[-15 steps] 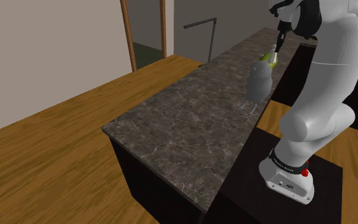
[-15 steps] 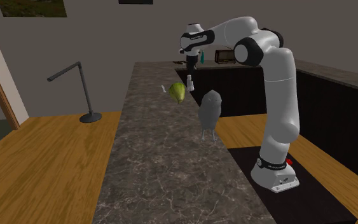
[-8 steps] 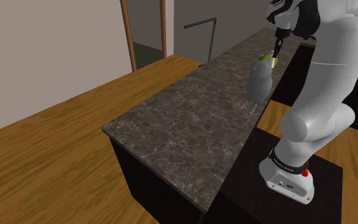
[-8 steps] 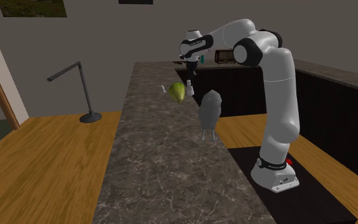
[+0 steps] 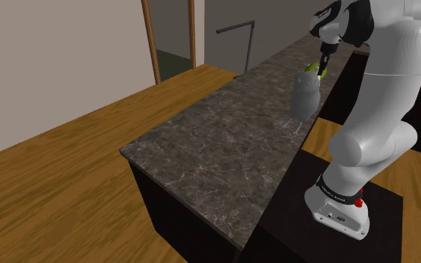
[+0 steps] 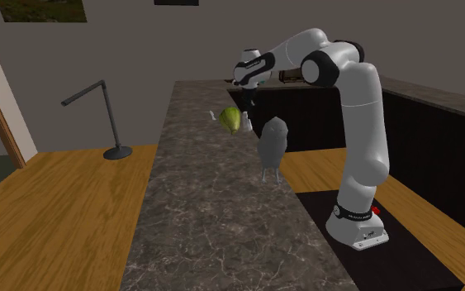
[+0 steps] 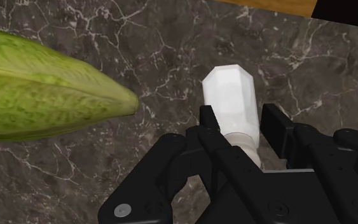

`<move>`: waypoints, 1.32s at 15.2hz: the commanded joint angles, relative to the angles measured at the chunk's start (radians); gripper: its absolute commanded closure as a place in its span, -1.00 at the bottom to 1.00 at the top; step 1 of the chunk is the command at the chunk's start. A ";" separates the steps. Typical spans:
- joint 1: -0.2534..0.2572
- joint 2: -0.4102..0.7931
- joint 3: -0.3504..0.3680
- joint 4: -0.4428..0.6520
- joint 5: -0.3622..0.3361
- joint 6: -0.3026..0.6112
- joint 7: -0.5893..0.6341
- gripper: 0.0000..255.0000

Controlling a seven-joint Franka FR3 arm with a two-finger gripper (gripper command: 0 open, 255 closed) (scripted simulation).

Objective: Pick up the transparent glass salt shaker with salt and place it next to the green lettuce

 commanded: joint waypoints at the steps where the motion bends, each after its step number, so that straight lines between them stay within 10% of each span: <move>1: -0.002 0.010 0.003 -0.015 0.007 0.024 -0.003 1.00; 20: -0.017 0.075 0.026 -0.103 0.054 0.167 -0.025 1.00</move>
